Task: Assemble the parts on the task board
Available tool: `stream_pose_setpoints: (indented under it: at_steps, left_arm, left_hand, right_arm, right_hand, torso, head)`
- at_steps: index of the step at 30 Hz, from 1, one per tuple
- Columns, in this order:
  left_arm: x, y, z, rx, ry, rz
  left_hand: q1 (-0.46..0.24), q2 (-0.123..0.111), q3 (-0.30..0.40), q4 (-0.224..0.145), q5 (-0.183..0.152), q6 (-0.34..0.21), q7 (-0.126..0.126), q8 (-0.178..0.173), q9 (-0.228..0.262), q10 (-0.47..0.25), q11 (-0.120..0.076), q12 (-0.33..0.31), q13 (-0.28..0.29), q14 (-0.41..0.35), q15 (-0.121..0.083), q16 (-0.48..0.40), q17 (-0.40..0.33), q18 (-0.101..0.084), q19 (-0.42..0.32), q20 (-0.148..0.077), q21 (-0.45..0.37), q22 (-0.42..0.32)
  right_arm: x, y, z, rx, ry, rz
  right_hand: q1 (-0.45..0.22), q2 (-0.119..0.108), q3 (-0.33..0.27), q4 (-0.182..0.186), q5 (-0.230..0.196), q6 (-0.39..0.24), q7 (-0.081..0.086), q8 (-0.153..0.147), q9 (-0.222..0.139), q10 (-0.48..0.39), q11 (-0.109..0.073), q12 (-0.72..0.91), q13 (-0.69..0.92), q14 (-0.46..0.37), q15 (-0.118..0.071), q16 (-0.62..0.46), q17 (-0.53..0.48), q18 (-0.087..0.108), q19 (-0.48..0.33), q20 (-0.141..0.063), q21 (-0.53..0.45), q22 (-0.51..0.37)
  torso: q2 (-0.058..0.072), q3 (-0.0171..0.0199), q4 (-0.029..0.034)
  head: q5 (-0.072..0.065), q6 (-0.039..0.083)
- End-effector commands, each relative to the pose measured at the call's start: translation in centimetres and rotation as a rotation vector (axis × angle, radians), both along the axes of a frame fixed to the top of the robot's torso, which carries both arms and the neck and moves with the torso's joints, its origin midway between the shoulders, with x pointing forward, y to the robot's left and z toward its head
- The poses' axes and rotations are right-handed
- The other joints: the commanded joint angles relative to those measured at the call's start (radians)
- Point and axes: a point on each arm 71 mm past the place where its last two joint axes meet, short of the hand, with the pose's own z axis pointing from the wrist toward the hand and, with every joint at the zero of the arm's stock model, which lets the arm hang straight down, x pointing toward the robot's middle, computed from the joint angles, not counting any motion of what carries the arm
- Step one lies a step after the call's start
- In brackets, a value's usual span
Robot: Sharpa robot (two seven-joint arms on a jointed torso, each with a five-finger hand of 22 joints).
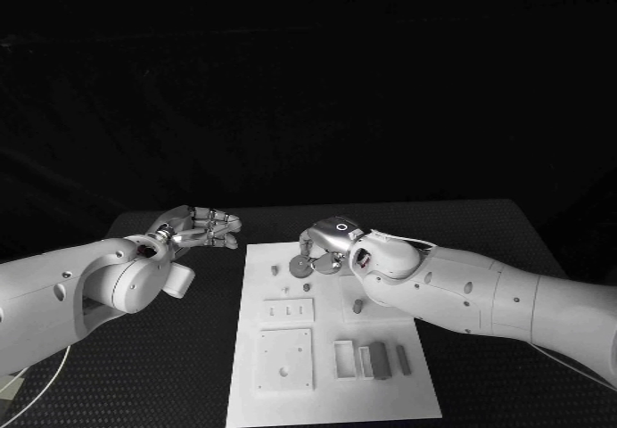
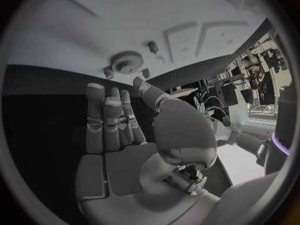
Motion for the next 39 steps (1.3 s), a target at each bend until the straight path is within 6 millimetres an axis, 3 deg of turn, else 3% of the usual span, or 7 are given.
stream_pose_setpoints:
  at_steps: [1, 9, 16, 26, 29, 30, 39]
  left_arm:
    - [0.1, 0.0, 0.2, -0.003, -0.015, -0.001]
    - [0.5, 0.8, 0.1, 0.004, -0.02, 0.018]
    - [0.9, 1.3, 0.1, 0.004, -0.025, 0.019]
    - [1.0, 1.8, -0.1, 0.006, -0.024, 0.021]
    - [1.1, 1.8, -0.2, 0.006, -0.023, 0.02]
    - [1.1, 1.8, -0.2, 0.005, -0.022, 0.019]
    - [1.1, 1.9, -0.6, 0.008, -0.016, 0.023]
  left_hand:
    - [-0.009, -0.003, 0.007, 0.001, -0.004, -0.007, 0.017, -0.004, -0.001, 0.0, 0.008, -0.004, -0.001, 0.008, -0.002, -0.004, 0.002, 0.02, 0.004, 0.0, -0.004, 0.001]
    - [-0.009, -0.003, 0.007, 0.001, -0.003, -0.007, 0.016, -0.003, -0.001, 0.0, 0.008, -0.004, -0.001, 0.008, -0.002, -0.004, 0.002, 0.02, 0.005, -0.001, -0.004, 0.001]
    - [-0.007, -0.004, 0.008, 0.0, -0.004, -0.007, 0.014, -0.003, -0.001, 0.0, 0.007, -0.004, -0.001, 0.008, -0.002, -0.005, 0.003, 0.02, 0.004, -0.001, -0.004, 0.001]
    - [-0.006, -0.004, 0.008, 0.0, -0.004, -0.005, 0.009, -0.002, 0.0, 0.001, 0.006, -0.004, -0.001, 0.008, -0.002, -0.008, 0.005, 0.02, 0.004, 0.0, -0.005, 0.002]
    - [-0.006, -0.004, 0.008, 0.0, -0.004, -0.005, 0.009, -0.002, 0.0, 0.001, 0.006, -0.004, -0.001, 0.008, -0.002, -0.008, 0.005, 0.019, 0.004, 0.0, -0.005, 0.002]
    - [-0.006, -0.004, 0.008, 0.0, -0.004, -0.005, 0.008, -0.002, 0.0, 0.002, 0.006, -0.004, -0.001, 0.008, -0.002, -0.008, 0.005, 0.019, 0.004, 0.0, -0.005, 0.002]
    - [-0.006, -0.003, 0.008, 0.0, -0.004, -0.005, 0.008, -0.002, 0.0, 0.002, 0.006, -0.004, -0.001, 0.009, -0.002, -0.008, 0.006, 0.019, 0.004, 0.0, -0.005, 0.002]
  right_arm:
    - [-0.2, -0.6, 2.2, 0.165, -0.074, 0.011]
    - [0.6, -4.9, 5.2, 0.177, -0.085, -0.055]
    - [1.5, -10.0, 5.1, 0.166, -0.025, -0.106]
    - [2.8, -16.1, 3.7, 0.155, 0.148, -0.127]
    - [3.2, -17.5, 3.3, 0.131, 0.176, -0.141]
    - [3.3, -17.9, 3.2, 0.126, 0.181, -0.149]
    - [3.6, -20.3, 1.7, 0.106, 0.2, -0.204]
  right_hand:
    - [0.002, -0.014, 0.0, -0.003, -0.002, -0.013, -0.002, -0.006, -0.003, 0.02, -0.002, 0.008, 0.004, 0.003, -0.002, 0.006, -0.002, 0.083, 0.0, -0.007, 0.005, 0.018]
    - [-0.009, -0.097, -0.011, 0.008, -0.002, -0.052, 0.032, -0.027, -0.015, 0.05, -0.012, 0.013, 0.014, -0.001, -0.011, -0.002, -0.011, 0.083, -0.004, -0.004, -0.002, 0.015]
    - [-0.022, -0.159, 0.006, 0.066, -0.002, -0.065, 0.031, -0.027, -0.018, 0.109, -0.033, 0.042, 0.057, -0.011, -0.031, -0.008, -0.018, 0.083, -0.009, 0.002, -0.011, 0.015]
    - [0.008, -0.155, -0.027, 0.088, -0.005, -0.057, -0.013, -0.017, -0.01, 0.142, -0.08, 0.297, 0.392, -0.028, -0.08, -0.004, -0.012, 0.083, -0.007, 0.0, -0.005, 0.019]
    - [0.025, -0.14, -0.039, 0.076, -0.002, -0.063, -0.031, -0.019, -0.009, 0.1, -0.102, 0.459, 0.578, -0.018, -0.103, 0.011, -0.003, 0.083, 0.008, -0.007, 0.011, 0.022]
    - [0.025, -0.144, -0.04, 0.075, -0.002, -0.061, -0.03, -0.018, -0.008, 0.042, -0.097, 0.538, 0.68, -0.023, -0.092, 0.012, 0.001, 0.083, 0.008, -0.012, 0.016, 0.022]
    - [0.02, -0.151, -0.032, 0.076, -0.002, -0.084, -0.046, -0.024, -0.006, 0.002, -0.116, 0.717, 0.876, -0.016, -0.113, 0.052, 0.036, 0.083, 0.014, -0.022, 0.057, 0.024]
  torso:
    - [-0.001, 0.0017, -0.0025]
    - [-0.006, 0.0109, -0.015]
    - [-0.012, 0.0201, -0.0277]
    - [-0.015, 0.0332, -0.0401]
    - [-0.015, 0.033, -0.0402]
    - [-0.015, 0.0329, -0.04]
    - [-0.015, 0.0305, -0.0373]
  head:
    - [-0.003, 0.007]
    - [-0.001, 0.018]
    - [0.006, 0.026]
    - [-0.004, 0.037]
    - [-0.003, 0.039]
    - [-0.005, 0.04]
    - [-0.014, 0.037]
